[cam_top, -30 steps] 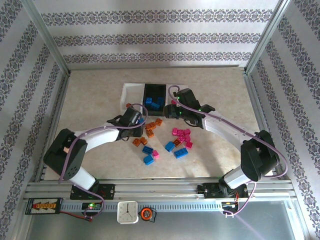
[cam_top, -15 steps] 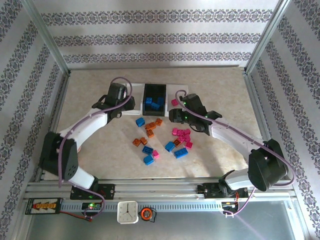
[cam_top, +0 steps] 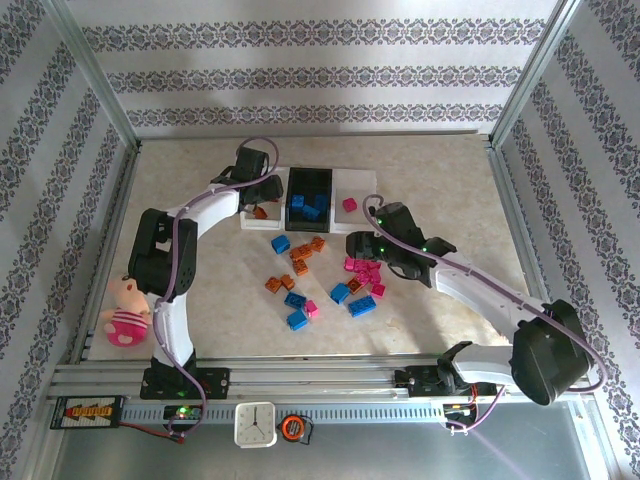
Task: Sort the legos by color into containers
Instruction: Place the lego in the container, then pick up the lego from the bottom-center of the table.
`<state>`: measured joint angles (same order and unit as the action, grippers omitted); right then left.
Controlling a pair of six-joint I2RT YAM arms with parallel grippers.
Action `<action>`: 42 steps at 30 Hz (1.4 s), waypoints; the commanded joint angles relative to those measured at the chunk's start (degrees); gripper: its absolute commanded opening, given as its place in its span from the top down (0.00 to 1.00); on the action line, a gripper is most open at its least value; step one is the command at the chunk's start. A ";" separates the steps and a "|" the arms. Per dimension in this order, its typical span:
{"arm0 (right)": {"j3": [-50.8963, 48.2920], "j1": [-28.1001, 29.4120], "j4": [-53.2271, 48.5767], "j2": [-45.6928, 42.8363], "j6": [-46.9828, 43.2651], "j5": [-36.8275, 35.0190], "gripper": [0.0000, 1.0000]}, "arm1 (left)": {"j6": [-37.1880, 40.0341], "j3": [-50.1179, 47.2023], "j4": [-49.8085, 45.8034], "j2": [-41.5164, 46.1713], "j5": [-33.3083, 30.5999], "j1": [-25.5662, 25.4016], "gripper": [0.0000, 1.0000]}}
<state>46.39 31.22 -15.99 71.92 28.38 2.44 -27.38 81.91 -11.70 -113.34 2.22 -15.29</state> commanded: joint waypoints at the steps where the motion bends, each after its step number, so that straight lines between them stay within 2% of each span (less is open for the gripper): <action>1: -1.10 -0.46 -2.23 -1.81 0.33 0.37 0.32 | -1.14 0.92 0.01 3.82 1.90 0.27 0.32; 5: -1.64 -0.46 -2.82 -1.71 0.35 1.98 0.32 | -1.88 -2.85 2.30 10.72 4.20 -1.05 0.25; 10: -0.72 0.99 -2.39 1.55 -0.10 4.59 0.35 | -4.04 -14.84 7.99 22.67 7.48 -3.75 0.15; 12: 0.80 2.63 -1.99 3.66 -1.02 5.15 0.35 | -5.27 -20.91 9.85 27.86 8.90 -4.60 0.01; 17: 7.60 8.62 -3.34 11.79 -4.66 5.96 0.35 | -7.18 -34.47 10.91 39.46 10.06 -6.20 0.00; 21: 13.15 14.66 -6.12 18.28 -8.47 5.94 0.34 | -7.92 -42.89 7.84 48.60 9.46 -6.66 0.00; 24: 15.20 17.23 -10.06 21.25 -10.42 4.15 0.35 | -7.79 -46.75 4.03 54.64 8.34 -6.63 0.00; 29: 14.69 19.46 -12.06 22.39 -11.52 5.68 0.35 | -8.36 -51.81 1.80 61.90 7.67 -6.65 0.00; 33: 15.51 22.85 -14.35 23.07 -13.31 6.34 0.35 | -9.22 -54.36 1.42 64.16 6.84 -6.67 0.00; 39: 14.27 23.99 -15.03 25.02 -13.57 6.12 0.47 | -9.44 -54.49 1.13 63.26 6.40 -6.64 0.00; 42: 14.38 24.81 -13.71 25.97 -13.44 7.10 0.47 | -9.48 -54.07 1.37 62.47 6.44 -6.60 0.00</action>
<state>60.45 55.31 -29.39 96.68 15.66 8.49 -36.18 27.64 -9.45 -50.35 9.58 -21.39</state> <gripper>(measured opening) 0.522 0.996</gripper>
